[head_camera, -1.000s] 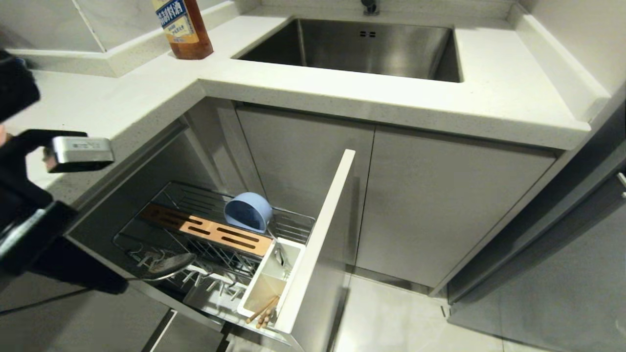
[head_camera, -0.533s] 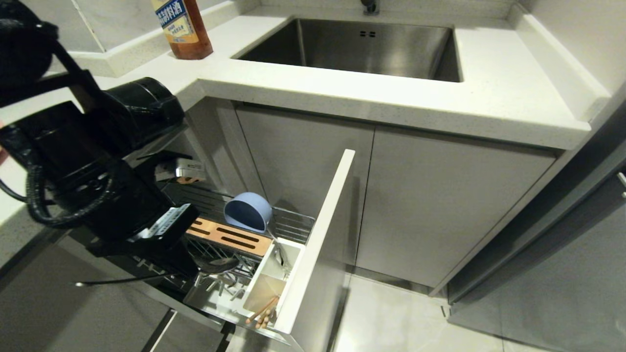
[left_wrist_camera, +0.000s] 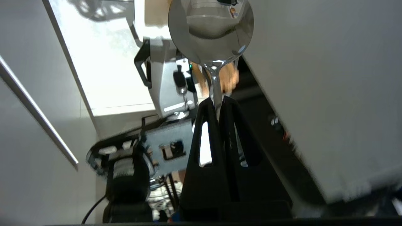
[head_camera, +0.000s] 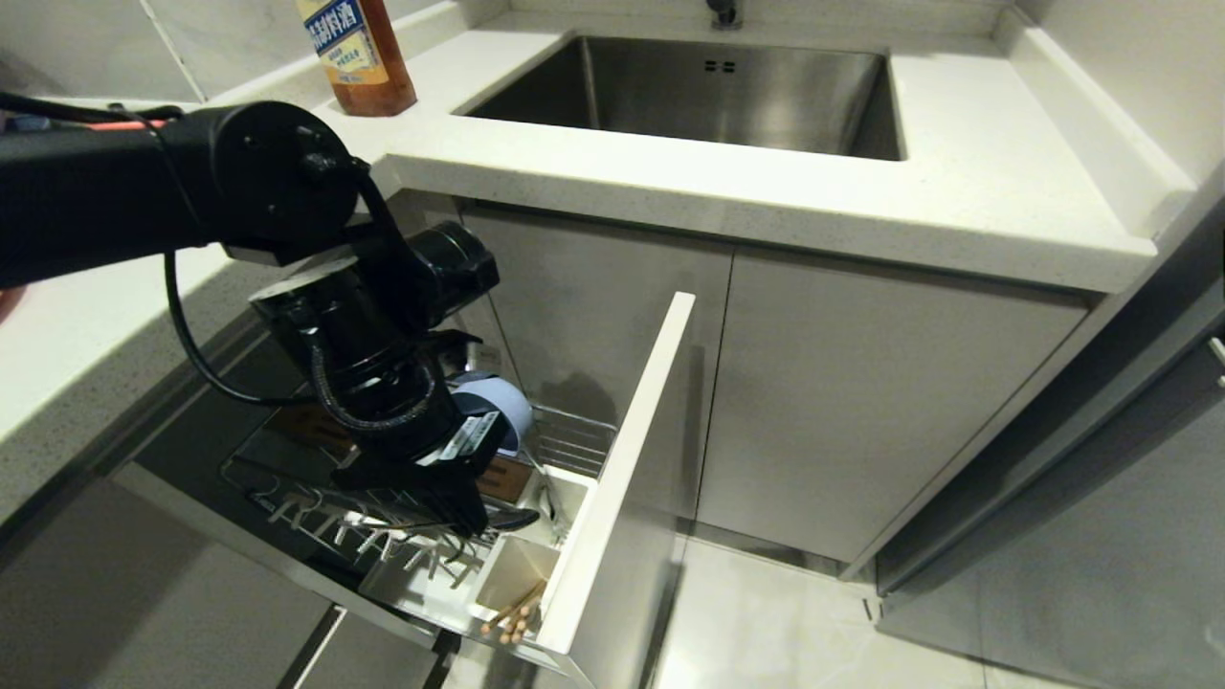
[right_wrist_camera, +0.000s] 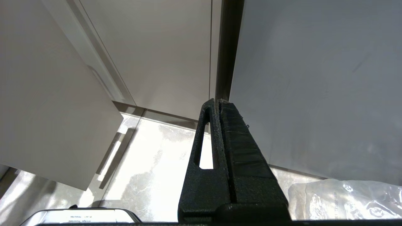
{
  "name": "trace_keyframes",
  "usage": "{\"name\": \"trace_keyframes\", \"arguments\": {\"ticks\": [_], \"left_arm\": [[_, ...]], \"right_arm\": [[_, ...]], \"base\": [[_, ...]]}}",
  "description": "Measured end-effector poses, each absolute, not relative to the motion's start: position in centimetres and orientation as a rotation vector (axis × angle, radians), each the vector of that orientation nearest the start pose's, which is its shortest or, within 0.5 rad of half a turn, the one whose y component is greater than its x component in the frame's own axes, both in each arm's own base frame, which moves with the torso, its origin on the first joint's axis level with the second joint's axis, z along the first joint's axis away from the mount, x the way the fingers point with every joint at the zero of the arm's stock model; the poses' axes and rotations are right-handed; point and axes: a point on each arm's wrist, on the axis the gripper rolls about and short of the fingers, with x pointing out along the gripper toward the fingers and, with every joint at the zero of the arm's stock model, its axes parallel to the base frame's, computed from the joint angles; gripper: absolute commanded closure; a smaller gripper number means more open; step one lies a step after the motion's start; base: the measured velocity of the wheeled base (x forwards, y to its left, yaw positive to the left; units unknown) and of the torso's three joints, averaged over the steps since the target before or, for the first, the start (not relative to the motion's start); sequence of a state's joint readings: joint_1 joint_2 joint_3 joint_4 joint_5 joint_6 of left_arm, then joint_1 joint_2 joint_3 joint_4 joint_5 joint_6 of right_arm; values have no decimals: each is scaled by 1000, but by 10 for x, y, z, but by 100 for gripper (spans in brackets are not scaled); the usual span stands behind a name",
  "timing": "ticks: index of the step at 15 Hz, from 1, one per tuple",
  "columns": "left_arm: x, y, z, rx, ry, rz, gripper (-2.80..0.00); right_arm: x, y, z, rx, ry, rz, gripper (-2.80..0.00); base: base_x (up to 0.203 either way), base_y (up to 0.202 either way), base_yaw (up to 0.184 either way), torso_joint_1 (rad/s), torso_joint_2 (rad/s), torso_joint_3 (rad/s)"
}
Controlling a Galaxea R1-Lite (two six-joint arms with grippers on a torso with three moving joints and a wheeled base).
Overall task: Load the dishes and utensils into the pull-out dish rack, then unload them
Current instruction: Pick up the spoon and place it in the cupboard
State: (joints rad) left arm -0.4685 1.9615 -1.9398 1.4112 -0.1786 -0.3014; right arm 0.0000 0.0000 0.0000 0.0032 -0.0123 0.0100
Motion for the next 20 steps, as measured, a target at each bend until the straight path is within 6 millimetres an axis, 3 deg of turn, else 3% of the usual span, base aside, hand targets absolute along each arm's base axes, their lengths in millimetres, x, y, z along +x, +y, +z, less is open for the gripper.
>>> {"name": "trace_keyframes", "arguments": {"ticks": [7, 20], "left_arm": [[300, -157, 213, -39, 1535, -276, 0], [326, -169, 182, -48, 1526, -273, 0]], "right_arm": [[-23, 0, 75, 10, 3, -12, 0], [-23, 0, 75, 10, 3, -12, 0]], "base": [[0, 0, 0, 0, 0, 0], [0, 0, 0, 0, 0, 0]]}}
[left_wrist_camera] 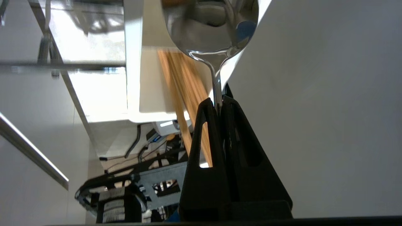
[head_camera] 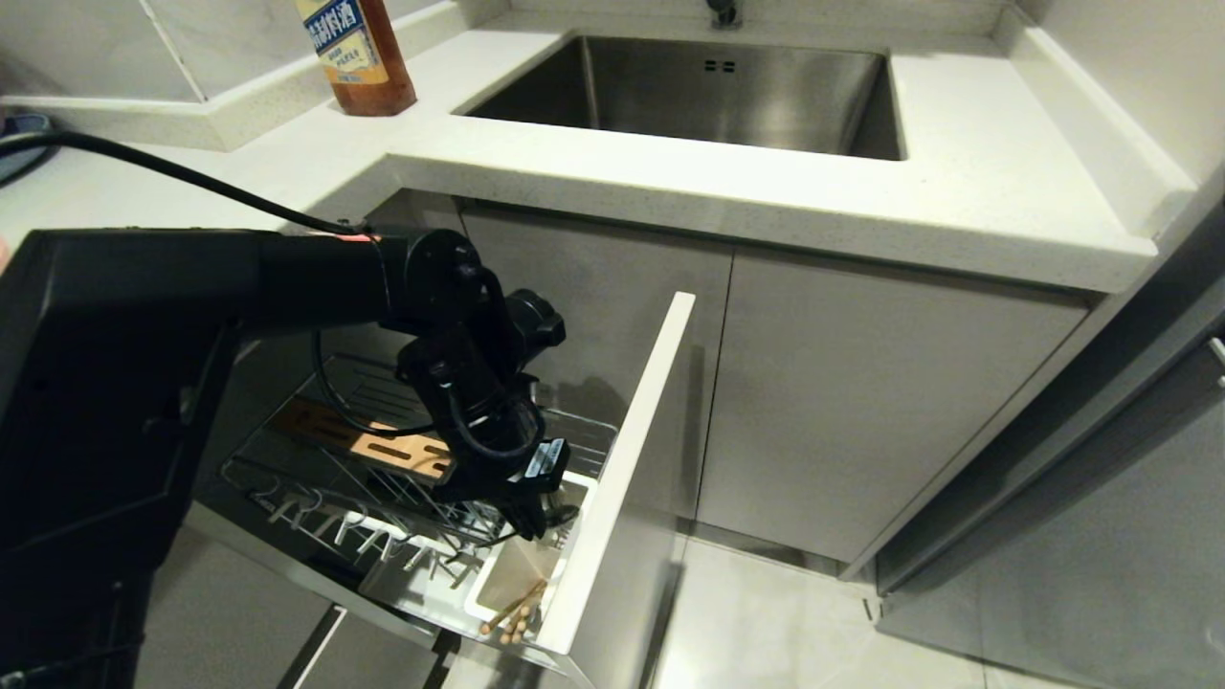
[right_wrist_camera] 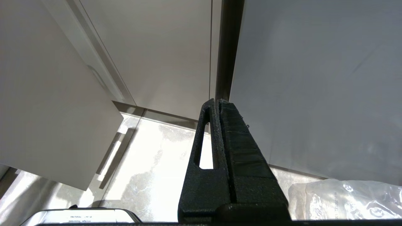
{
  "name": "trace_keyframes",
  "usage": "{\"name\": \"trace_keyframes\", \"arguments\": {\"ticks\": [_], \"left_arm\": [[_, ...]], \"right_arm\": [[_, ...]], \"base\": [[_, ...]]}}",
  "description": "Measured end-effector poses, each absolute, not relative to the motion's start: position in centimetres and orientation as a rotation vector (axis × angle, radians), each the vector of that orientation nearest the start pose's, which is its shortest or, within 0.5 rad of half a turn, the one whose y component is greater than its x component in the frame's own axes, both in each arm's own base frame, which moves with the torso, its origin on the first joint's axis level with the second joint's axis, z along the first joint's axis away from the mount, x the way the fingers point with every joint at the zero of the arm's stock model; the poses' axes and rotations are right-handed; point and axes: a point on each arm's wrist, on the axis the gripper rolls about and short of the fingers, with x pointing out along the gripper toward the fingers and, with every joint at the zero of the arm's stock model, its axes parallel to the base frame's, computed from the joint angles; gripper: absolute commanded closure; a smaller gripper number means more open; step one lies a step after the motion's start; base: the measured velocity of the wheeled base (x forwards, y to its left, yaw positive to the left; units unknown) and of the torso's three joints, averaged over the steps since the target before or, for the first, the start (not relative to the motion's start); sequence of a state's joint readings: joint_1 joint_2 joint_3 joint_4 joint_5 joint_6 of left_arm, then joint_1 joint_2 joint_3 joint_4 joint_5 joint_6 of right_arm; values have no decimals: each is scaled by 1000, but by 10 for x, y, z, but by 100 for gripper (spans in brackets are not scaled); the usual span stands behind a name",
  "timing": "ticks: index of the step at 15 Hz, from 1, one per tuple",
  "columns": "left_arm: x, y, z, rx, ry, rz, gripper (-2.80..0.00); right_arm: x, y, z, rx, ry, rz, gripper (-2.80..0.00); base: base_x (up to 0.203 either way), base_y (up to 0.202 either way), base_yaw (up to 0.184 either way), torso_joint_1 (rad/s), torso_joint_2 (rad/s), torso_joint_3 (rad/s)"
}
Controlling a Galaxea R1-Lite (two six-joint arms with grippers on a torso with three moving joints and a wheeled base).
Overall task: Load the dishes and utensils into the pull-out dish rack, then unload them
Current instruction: Pick up the spoon and place it in the cupboard
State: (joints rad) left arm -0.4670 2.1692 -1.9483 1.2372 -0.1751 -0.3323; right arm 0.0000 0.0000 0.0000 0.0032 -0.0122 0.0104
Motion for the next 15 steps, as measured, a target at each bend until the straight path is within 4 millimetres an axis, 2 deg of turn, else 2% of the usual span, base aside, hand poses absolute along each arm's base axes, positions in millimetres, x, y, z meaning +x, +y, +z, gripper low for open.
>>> {"name": "trace_keyframes", "arguments": {"ticks": [7, 15], "left_arm": [[337, -173, 171, -51, 1519, -273, 0], [350, -165, 163, -77, 1489, -259, 0]], "right_arm": [[-23, 0, 75, 10, 3, -11, 0], [-23, 0, 75, 10, 3, -12, 0]], "base": [[0, 0, 0, 0, 0, 0], [0, 0, 0, 0, 0, 0]]}}
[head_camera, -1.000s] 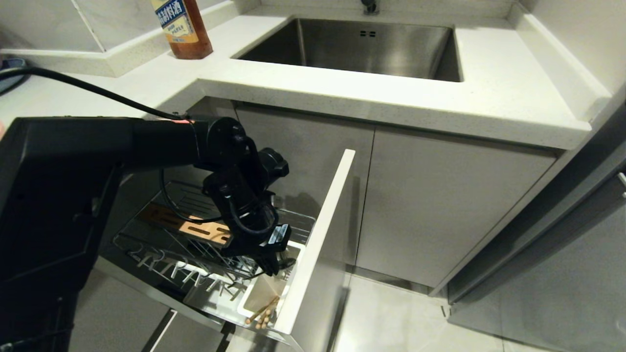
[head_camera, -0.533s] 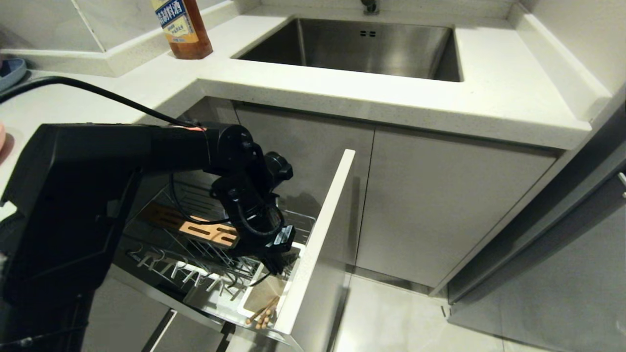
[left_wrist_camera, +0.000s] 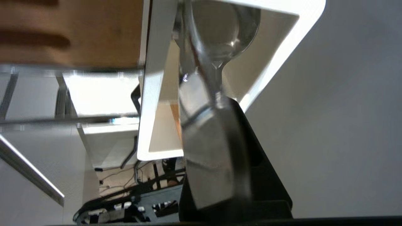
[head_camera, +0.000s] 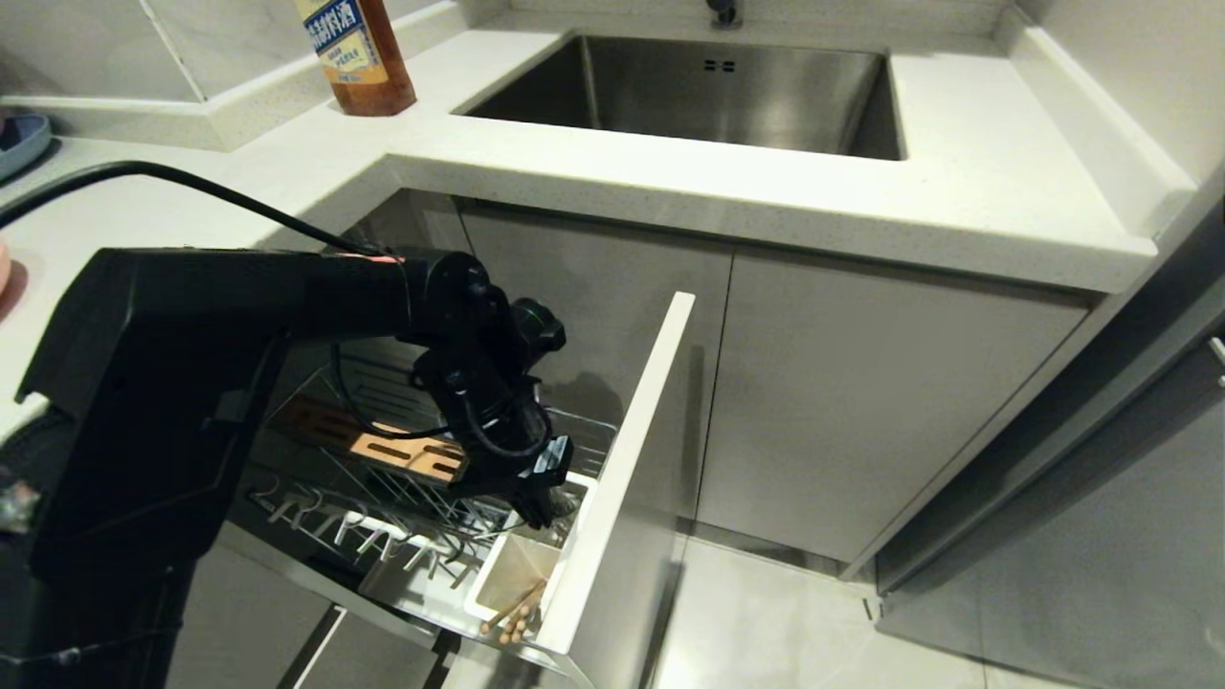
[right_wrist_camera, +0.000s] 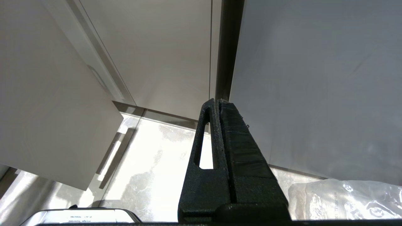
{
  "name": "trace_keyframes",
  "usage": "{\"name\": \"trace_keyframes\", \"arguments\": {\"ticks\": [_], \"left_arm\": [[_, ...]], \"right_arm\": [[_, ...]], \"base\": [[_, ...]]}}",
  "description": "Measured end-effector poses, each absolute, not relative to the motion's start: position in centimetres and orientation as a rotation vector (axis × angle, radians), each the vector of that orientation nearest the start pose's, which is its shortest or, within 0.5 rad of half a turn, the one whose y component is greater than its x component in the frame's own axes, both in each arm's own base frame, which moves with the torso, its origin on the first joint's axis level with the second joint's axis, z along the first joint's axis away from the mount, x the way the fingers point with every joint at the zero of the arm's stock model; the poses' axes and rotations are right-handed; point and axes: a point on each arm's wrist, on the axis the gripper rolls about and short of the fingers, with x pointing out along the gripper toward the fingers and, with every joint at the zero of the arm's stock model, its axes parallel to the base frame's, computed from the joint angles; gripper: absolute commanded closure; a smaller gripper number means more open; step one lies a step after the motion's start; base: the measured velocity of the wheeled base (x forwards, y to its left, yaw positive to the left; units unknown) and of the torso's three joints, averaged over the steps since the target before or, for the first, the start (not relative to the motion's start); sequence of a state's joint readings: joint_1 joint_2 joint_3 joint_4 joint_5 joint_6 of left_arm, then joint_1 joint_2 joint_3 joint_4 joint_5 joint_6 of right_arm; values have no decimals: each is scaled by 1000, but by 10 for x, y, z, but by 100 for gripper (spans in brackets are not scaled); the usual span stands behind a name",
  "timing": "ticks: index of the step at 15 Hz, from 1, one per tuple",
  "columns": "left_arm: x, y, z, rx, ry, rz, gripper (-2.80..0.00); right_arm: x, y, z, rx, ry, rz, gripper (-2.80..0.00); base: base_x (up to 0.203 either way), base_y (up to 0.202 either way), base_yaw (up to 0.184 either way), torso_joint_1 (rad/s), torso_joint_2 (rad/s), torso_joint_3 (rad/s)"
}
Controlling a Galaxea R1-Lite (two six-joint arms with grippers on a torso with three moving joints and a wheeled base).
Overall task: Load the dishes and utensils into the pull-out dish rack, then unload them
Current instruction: Pick up the spoon and place it in the cupboard, then pick up the plate and place it in the cupboard
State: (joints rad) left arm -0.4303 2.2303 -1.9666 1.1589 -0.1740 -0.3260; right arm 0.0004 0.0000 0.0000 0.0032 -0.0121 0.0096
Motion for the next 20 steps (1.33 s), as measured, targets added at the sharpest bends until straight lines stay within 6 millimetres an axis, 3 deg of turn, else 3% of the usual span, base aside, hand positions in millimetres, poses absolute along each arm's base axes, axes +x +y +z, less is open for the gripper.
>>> {"name": "trace_keyframes", "arguments": {"ticks": [9, 10, 20], "left_arm": [[358, -165, 155, -80, 1484, -257, 0], [357, -165, 155, -81, 1483, -257, -280], [343, -158, 188, -97, 1411, -267, -280]], "right_arm": [[-23, 0, 75, 10, 3, -12, 0], [-23, 0, 75, 10, 3, -12, 0], [-23, 0, 75, 10, 3, -12, 0]], "base": [[0, 0, 0, 0, 0, 0], [0, 0, 0, 0, 0, 0], [0, 0, 0, 0, 0, 0]]}}
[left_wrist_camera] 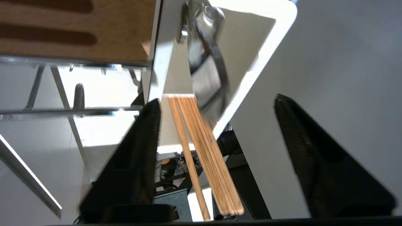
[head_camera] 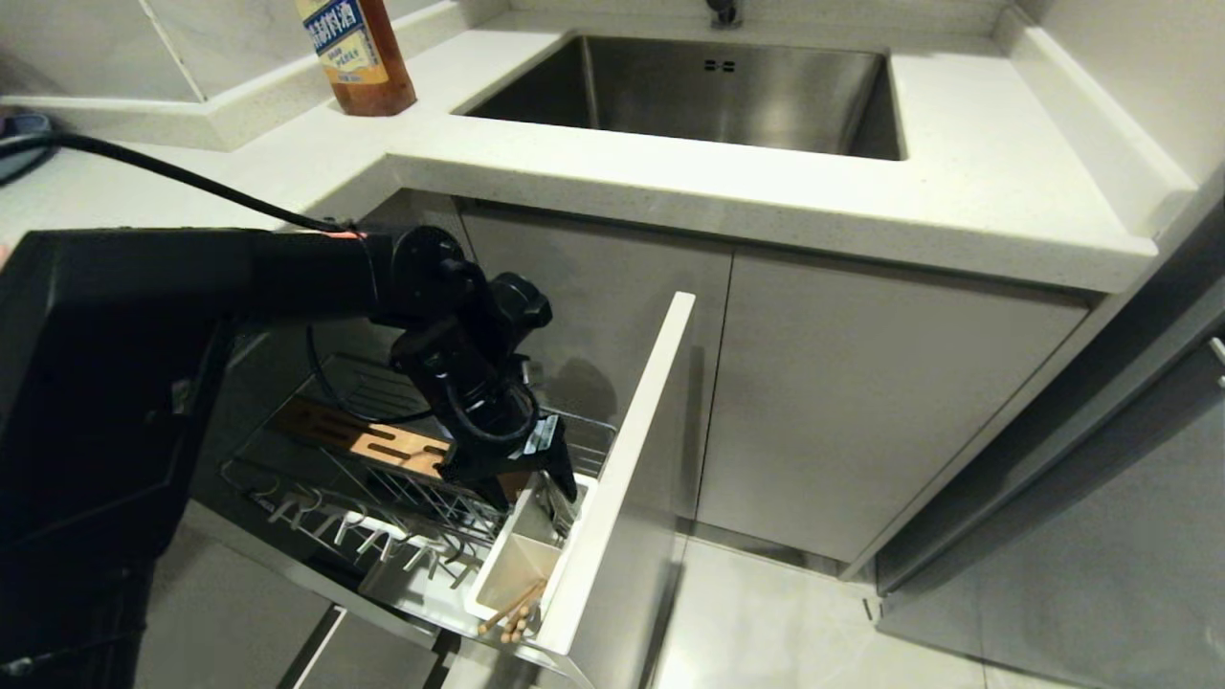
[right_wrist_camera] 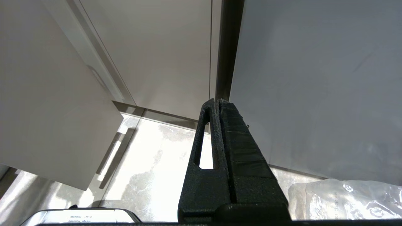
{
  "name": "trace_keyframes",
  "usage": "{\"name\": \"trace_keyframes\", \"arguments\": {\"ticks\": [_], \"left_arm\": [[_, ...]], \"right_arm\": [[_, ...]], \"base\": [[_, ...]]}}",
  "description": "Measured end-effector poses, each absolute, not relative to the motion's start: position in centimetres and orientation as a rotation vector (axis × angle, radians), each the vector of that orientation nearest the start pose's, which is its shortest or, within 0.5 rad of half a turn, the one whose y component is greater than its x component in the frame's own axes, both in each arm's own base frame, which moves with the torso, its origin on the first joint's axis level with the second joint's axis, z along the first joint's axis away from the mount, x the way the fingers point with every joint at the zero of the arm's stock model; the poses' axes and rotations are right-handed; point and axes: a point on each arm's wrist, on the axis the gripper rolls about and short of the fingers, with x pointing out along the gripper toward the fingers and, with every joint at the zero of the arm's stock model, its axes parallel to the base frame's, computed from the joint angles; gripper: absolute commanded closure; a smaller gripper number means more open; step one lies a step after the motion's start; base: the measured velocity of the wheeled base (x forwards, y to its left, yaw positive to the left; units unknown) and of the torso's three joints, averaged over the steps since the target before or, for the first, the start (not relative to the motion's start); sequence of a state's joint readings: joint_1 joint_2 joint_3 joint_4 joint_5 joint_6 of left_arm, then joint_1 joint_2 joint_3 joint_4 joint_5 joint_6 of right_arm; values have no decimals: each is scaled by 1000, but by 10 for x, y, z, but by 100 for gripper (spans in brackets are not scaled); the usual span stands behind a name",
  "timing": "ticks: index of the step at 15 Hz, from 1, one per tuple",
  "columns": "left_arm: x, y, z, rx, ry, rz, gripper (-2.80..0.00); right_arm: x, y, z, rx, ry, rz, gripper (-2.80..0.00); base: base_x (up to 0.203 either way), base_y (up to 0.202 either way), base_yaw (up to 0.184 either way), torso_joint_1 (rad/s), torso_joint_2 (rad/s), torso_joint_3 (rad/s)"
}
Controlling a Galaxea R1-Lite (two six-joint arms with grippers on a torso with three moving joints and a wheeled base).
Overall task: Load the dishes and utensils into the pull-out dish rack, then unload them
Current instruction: Pick up the plate and place it in the cupboard
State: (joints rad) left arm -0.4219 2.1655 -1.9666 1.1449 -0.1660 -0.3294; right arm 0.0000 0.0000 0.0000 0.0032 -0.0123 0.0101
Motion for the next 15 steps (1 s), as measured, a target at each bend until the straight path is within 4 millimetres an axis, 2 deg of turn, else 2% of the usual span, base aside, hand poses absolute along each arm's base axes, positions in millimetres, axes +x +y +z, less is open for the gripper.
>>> {"name": "trace_keyframes", "arguments": {"ticks": [3, 4, 9, 15], "left_arm": [[331, -152, 208, -99, 1372, -268, -280], [325, -150, 216, -99, 1359, -268, 0], [293, -135, 260, -120, 1261, -256, 0], [232, -108, 319, -152, 1108, -289, 0]], "right_arm": [[-23, 0, 75, 10, 3, -12, 0], [-23, 0, 75, 10, 3, -12, 0], [-23, 0, 75, 10, 3, -12, 0], [-23, 0, 75, 10, 3, -12, 0]], "base": [[0, 0, 0, 0, 0, 0], [0, 0, 0, 0, 0, 0], [0, 0, 0, 0, 0, 0], [0, 0, 0, 0, 0, 0]]}}
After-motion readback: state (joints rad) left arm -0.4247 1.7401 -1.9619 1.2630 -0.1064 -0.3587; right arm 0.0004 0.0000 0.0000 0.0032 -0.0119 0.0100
